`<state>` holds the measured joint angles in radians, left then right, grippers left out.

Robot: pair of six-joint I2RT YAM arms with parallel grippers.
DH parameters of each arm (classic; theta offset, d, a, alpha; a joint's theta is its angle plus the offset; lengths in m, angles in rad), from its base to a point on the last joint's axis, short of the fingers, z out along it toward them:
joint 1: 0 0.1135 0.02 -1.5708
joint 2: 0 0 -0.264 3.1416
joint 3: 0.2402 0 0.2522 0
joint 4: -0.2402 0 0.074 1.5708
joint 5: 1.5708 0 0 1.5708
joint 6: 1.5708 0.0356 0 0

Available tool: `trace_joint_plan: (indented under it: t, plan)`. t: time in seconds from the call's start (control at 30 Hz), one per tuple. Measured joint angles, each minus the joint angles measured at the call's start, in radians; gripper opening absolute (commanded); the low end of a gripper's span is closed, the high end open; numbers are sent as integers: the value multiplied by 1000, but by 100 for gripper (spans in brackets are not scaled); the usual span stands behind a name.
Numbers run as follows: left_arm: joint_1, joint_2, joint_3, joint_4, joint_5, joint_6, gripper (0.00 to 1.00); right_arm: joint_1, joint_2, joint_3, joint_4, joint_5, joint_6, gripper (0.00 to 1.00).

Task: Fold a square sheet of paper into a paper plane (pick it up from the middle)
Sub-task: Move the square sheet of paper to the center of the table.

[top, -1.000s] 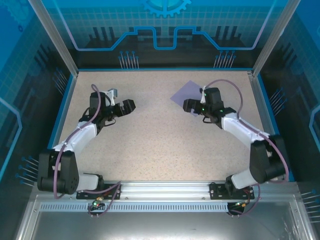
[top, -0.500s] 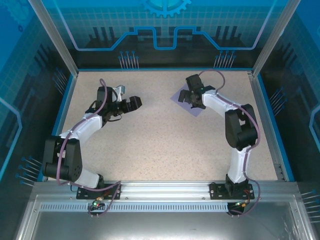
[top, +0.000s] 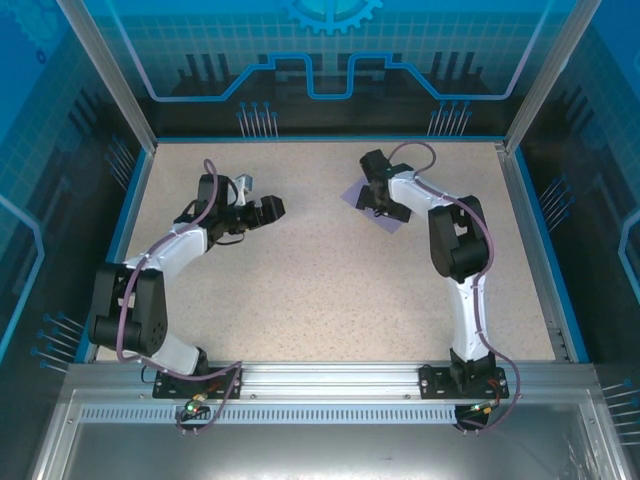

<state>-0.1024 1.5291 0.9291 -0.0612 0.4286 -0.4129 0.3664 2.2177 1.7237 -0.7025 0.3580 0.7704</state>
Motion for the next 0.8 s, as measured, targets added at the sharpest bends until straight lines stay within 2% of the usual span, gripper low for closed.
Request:
trace_joint_plan:
  t: [0.47, 0.8]
  plan:
    - [0, 18, 7, -33, 3, 9, 99, 21, 8, -31, 18, -44, -32, 97]
    - [0, 13, 7, -58, 7, 28, 99, 60, -95, -206, 110, -52, -56, 97]
